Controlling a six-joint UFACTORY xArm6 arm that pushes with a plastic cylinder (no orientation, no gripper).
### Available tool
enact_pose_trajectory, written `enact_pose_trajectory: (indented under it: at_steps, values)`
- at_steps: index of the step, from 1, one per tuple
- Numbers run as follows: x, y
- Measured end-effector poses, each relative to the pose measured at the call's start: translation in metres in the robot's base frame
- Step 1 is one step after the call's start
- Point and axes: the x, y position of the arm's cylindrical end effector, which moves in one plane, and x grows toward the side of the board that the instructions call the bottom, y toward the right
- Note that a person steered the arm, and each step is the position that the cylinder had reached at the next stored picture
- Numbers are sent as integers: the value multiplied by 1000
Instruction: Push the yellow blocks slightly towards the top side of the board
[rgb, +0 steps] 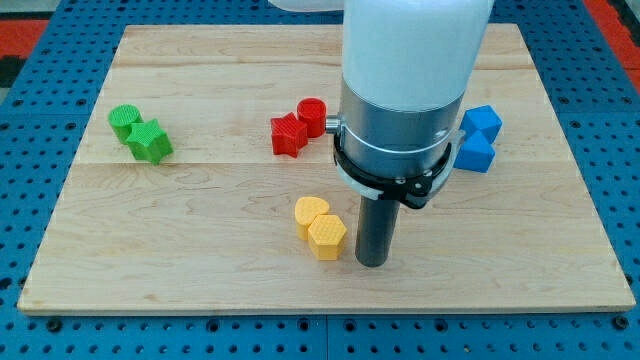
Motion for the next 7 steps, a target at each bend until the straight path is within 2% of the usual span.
enact_pose_trajectory:
  at_steps: [3,7]
  values:
    - [23,6]
    - [14,-7]
